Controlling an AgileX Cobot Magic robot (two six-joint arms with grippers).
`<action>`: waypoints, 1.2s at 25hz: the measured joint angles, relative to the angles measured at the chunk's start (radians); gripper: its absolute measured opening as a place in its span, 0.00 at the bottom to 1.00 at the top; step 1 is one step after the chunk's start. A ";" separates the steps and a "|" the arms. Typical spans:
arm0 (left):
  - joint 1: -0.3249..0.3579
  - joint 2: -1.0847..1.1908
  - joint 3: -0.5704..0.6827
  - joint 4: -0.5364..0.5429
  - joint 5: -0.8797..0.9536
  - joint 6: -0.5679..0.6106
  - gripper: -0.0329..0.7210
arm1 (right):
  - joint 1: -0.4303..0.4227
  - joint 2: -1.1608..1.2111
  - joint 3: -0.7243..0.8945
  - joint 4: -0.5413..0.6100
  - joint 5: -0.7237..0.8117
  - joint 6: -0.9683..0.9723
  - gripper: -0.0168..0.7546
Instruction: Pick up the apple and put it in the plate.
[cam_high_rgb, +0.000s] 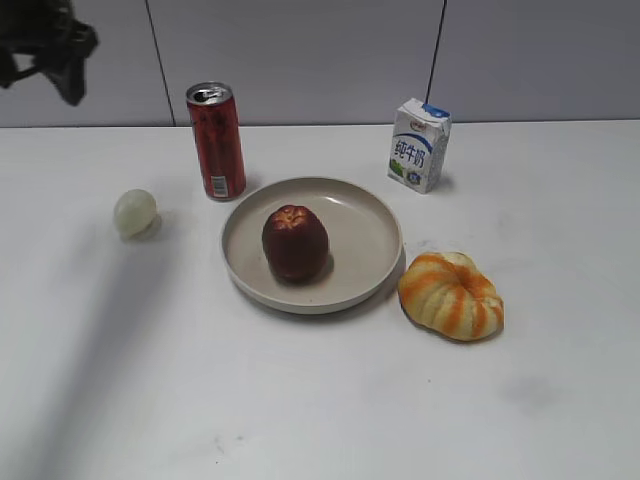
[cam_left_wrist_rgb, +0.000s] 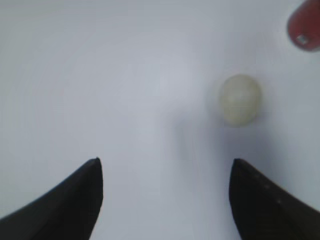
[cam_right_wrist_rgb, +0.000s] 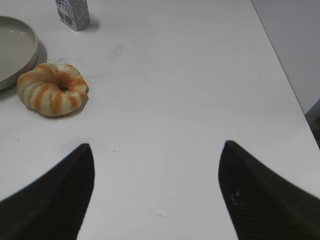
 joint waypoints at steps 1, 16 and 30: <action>0.034 -0.035 0.045 -0.004 0.000 -0.001 0.83 | 0.000 0.000 0.000 0.000 0.000 0.000 0.78; 0.140 -0.958 0.958 -0.078 -0.004 -0.038 0.83 | 0.000 0.000 0.000 0.000 0.000 0.000 0.78; 0.140 -1.782 1.283 -0.079 -0.102 -0.048 0.80 | 0.000 0.000 0.000 0.000 0.000 0.000 0.78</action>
